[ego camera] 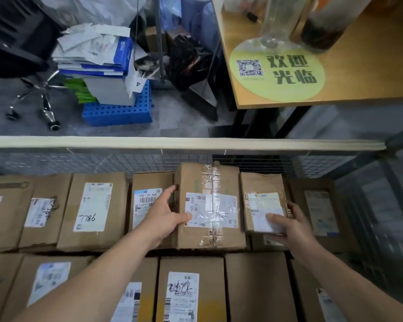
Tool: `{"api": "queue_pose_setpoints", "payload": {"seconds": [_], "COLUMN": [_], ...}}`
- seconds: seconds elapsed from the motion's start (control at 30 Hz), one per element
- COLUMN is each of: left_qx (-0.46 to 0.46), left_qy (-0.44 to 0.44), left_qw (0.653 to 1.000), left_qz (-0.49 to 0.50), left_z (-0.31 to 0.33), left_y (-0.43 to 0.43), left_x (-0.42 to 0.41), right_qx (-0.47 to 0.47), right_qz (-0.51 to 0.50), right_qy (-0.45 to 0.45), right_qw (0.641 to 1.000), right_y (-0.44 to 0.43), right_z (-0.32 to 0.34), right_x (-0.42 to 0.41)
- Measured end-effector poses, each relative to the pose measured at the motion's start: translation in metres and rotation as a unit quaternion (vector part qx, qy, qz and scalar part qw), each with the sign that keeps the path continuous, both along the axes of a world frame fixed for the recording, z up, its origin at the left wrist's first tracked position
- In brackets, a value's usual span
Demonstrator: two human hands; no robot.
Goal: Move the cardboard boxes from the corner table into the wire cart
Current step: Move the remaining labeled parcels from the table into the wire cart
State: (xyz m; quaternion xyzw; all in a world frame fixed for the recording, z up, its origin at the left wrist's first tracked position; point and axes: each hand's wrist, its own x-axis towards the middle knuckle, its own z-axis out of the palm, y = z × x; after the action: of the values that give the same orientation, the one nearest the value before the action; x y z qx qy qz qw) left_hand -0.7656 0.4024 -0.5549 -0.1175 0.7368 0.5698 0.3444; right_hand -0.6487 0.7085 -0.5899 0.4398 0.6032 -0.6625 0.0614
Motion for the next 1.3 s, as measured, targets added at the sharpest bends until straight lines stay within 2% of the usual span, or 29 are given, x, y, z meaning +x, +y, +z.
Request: {"api": "queue_pose_setpoints", "payload": {"seconds": [0.33,0.53,0.73,0.93,1.07,1.2,1.3], "left_qx": [-0.139,-0.205,-0.244,-0.263,-0.292,-0.296,-0.283], "left_qy": [0.057,0.088,0.119,0.132,0.153,0.184,0.216], "left_qw": [0.986,0.972,0.959,0.951,0.938,0.929,0.922], "left_qz": [-0.071,-0.072,-0.079,-0.095,-0.109,-0.127,-0.155], "left_z": [-0.001,0.002,0.006,0.006,0.02,0.052,0.088], "left_y": [0.013,-0.003,-0.014,-0.015,-0.018,-0.019,-0.011], "left_x": [0.005,0.001,0.0,0.002,0.003,0.006,0.014], "right_qx": [0.0,-0.013,0.009,0.054,0.074,0.094,0.152], "right_qz": [0.011,0.04,0.029,0.099,0.106,0.077,0.092], "right_qy": [-0.001,-0.004,-0.013,-0.034,-0.033,-0.049,-0.062], "right_qw": [1.0,0.999,0.999,0.993,0.991,0.991,0.982], "right_y": [0.004,-0.015,-0.022,-0.021,-0.024,-0.029,-0.034], "right_z": [-0.003,-0.009,-0.006,0.001,0.014,0.047,0.089], "right_x": [-0.005,-0.019,-0.021,-0.019,-0.015,-0.001,0.013]}}
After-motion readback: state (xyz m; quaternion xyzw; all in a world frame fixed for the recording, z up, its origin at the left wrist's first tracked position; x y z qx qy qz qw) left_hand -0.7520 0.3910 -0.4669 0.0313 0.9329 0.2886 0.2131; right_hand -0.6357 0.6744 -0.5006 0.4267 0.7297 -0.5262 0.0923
